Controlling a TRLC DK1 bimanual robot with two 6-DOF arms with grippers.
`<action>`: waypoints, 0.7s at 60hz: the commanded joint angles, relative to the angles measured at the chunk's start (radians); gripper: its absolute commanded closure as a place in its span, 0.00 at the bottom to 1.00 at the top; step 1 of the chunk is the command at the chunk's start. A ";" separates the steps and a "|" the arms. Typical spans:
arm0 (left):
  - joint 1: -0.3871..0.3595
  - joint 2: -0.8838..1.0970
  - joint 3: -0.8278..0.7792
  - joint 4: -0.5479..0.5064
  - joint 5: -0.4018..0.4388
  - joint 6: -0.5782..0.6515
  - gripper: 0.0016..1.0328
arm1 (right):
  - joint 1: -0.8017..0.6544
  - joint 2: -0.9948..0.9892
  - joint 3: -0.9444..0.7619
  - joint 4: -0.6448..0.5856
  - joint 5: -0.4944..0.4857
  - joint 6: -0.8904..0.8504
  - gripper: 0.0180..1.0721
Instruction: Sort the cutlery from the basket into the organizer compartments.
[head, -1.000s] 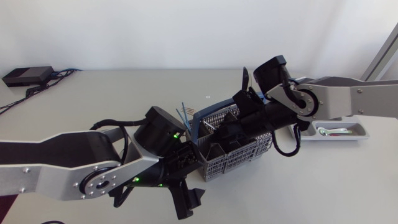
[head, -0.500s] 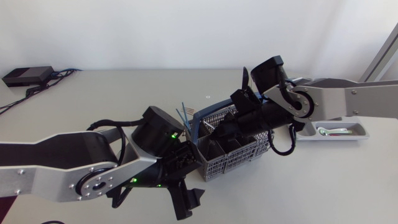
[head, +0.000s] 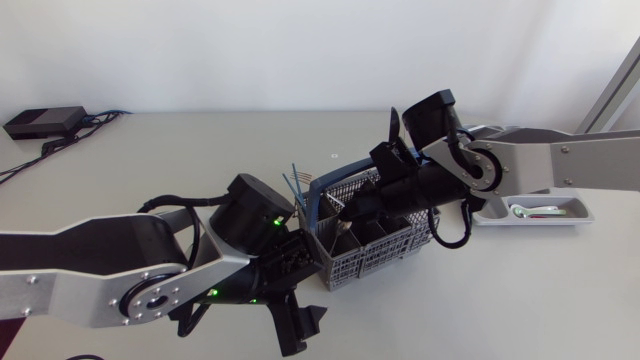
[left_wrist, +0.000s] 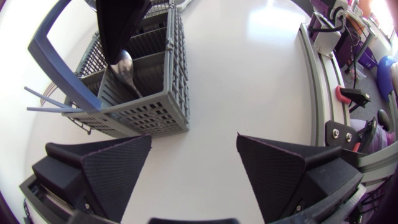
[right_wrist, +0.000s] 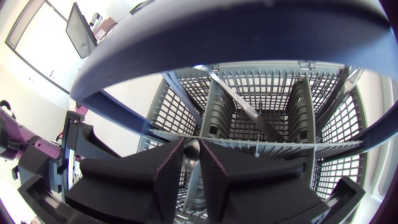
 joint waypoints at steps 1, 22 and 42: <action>0.004 -0.018 -0.019 0.005 0.007 -0.009 0.08 | 0.008 0.046 -0.033 -0.008 -0.001 0.027 0.87; 0.005 -0.026 -0.021 0.005 0.007 -0.010 0.08 | 0.030 0.032 -0.035 -0.088 -0.027 -0.021 0.89; 0.020 -0.086 -0.045 0.007 0.007 -0.013 0.08 | 0.025 -0.066 -0.061 -0.128 -0.024 -0.059 0.92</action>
